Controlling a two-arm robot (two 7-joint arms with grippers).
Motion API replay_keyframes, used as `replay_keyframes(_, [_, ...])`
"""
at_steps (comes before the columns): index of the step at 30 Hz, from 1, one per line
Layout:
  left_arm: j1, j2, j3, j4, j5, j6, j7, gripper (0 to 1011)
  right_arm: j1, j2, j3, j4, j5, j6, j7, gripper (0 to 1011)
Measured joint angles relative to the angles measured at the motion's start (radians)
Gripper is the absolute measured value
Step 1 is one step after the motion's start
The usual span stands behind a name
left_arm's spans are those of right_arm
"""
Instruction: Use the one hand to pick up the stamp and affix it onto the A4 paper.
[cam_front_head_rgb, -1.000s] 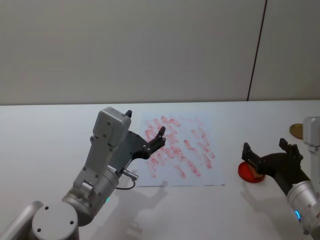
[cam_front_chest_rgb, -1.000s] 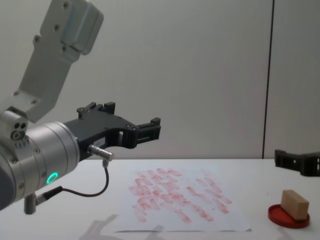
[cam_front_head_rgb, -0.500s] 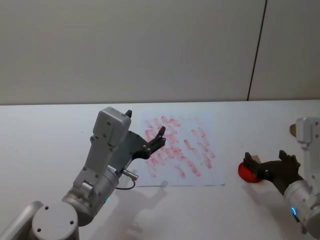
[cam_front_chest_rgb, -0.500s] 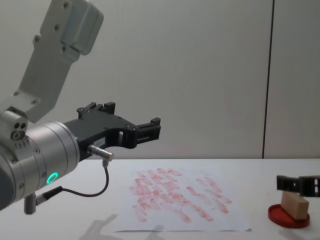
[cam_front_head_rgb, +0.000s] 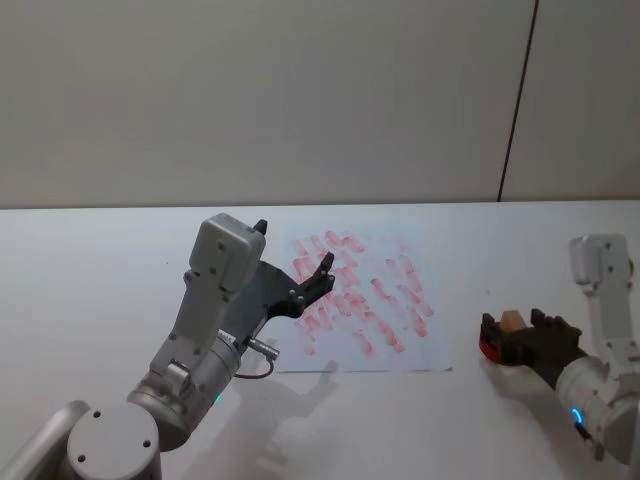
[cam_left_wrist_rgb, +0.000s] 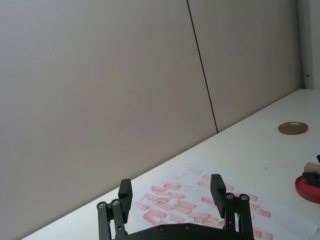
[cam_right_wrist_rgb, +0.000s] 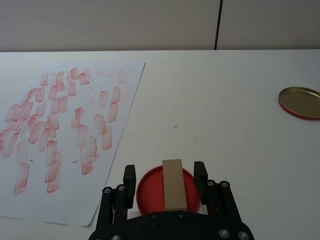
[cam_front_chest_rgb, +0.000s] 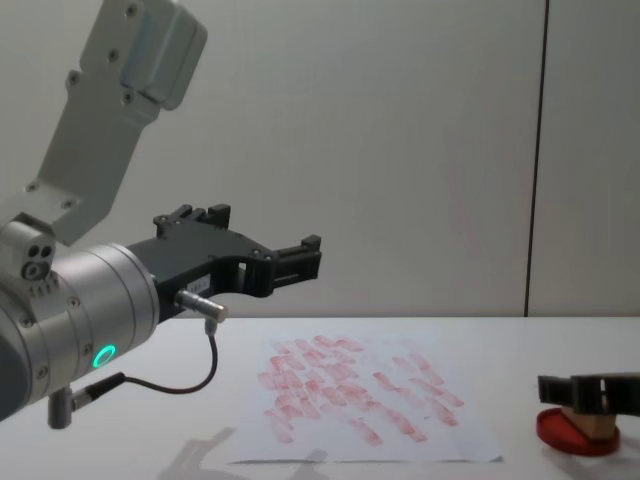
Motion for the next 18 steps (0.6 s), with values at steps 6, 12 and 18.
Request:
replay_keyframes(6, [0.0, 0.0, 0.0, 0.0, 0.0, 0.0, 0.0, 993, 0.018, -0.006, -0.001, 0.025, -0.012, 0.004, 0.023, 547])
replay_keyframes(12, [0.0, 0.0, 0.0, 0.0, 0.0, 0.0, 0.0, 993, 0.026, -0.01, -0.001, 0.039, -0.017, 0.016, 0.025, 363])
replay_keyframes(18, [0.0, 0.0, 0.0, 0.0, 0.0, 0.0, 0.0, 993, 0.03, -0.014, 0.002, 0.044, -0.019, 0.037, 0.007, 237])
